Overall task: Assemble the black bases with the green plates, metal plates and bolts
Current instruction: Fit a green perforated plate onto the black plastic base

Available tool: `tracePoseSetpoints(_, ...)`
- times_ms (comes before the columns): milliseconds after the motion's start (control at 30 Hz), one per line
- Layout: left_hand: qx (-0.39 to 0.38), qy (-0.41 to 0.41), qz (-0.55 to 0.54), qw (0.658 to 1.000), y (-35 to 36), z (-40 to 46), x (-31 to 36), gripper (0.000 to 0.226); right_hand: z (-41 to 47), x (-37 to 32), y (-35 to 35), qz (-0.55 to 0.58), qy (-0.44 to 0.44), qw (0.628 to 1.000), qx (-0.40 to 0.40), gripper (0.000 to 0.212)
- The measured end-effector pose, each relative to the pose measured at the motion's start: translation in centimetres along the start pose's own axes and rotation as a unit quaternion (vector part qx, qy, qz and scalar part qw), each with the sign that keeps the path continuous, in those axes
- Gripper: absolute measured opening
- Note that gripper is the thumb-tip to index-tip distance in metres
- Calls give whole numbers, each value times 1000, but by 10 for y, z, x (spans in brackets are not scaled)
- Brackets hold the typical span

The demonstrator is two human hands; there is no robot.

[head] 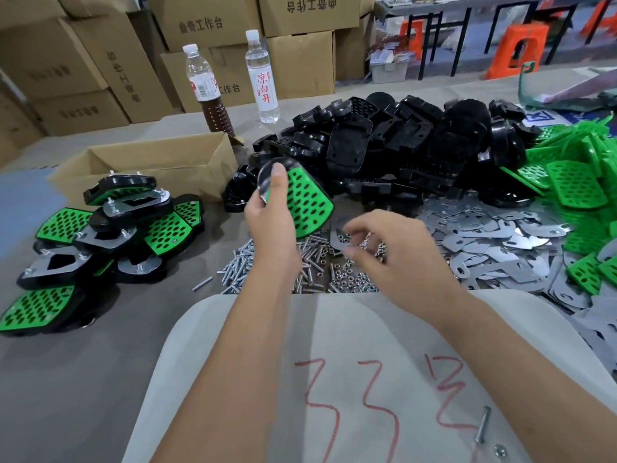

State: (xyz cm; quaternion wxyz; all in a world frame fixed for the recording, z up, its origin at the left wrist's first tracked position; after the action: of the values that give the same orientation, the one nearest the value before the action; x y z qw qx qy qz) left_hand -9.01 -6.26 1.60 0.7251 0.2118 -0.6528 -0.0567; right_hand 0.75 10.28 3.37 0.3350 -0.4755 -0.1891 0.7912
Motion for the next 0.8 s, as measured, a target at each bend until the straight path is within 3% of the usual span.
tracePoseSetpoints(67,20,-6,-8,1000,-8,9,1,31,7,-15,24,-79,-32,993,-75,26)
tracePoseSetpoints(133,21,-2,-11,1000,-8,15,5,30,14,-22,49,-149,-19,978,-145,45)
tracePoseSetpoints(267,-9,0,-16,1000,-2,28,10,28,22,-31,79,-231,-21,952,-200,66)
tracePoseSetpoints(400,-61,-10,-9,998,2,29,10,27,23,-31,73,-155,-4,972,-177,34)
tracePoseSetpoints(500,-111,-31,-33,993,9,19,3,15,23,-29,66,-87,5,985,-149,9)
tracePoseSetpoints(600,-121,-60,-64,989,16,9,-3,25,22,-29,55,-73,-11,993,-96,6)
tracePoseSetpoints(800,-169,-55,-81,981,24,5,-2,9,19,-11,17,53,4,998,-40,4)
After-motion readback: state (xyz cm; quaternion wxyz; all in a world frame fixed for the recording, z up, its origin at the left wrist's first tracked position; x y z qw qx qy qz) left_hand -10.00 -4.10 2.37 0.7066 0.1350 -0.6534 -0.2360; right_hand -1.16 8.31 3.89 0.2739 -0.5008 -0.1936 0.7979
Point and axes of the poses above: each hand's wrist, its own z-axis towards the middle knuckle, its own y-axis out of the palm, x = y × z, the point moved 7 cm from there along z, towards the middle knuckle, and after that the axes turned 6 degrees about y, right-handed, at the moved point
